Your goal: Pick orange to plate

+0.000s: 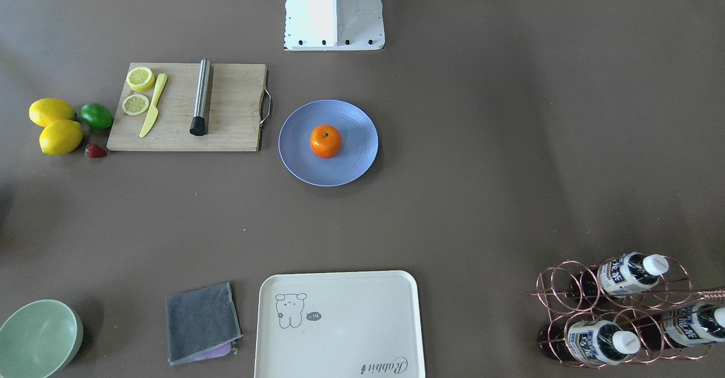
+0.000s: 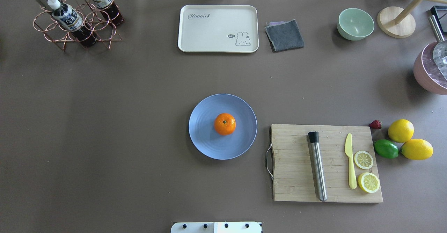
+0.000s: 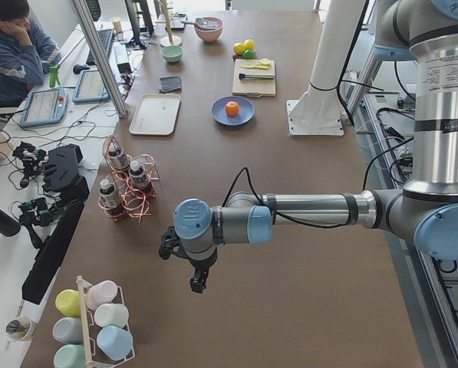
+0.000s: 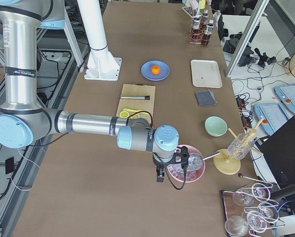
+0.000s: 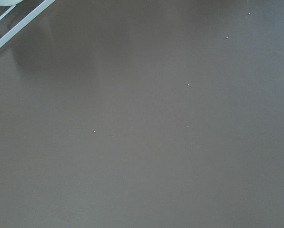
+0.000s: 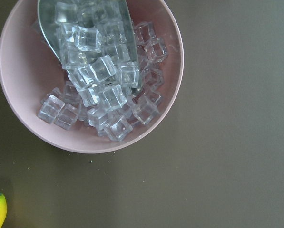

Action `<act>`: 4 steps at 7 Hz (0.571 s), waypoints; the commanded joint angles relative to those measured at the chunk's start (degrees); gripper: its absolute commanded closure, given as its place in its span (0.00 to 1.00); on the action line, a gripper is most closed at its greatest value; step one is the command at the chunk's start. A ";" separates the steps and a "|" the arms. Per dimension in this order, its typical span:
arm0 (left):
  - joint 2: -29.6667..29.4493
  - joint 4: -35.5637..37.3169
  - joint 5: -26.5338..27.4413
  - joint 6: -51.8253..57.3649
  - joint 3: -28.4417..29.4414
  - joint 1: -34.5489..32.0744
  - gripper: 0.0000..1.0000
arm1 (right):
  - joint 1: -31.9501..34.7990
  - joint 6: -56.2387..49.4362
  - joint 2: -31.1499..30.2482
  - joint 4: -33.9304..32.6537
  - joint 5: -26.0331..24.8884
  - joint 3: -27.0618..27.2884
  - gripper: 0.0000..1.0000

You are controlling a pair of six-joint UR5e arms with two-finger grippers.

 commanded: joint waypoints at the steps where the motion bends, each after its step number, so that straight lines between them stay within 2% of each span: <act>1: 0.84 -0.31 -0.03 0.07 -0.10 0.00 0.02 | -0.16 -0.05 0.00 0.00 0.03 0.36 0.00; 4: 0.76 -0.31 -0.03 0.07 -0.01 0.00 0.02 | -0.60 -0.05 0.08 0.00 0.03 0.54 0.00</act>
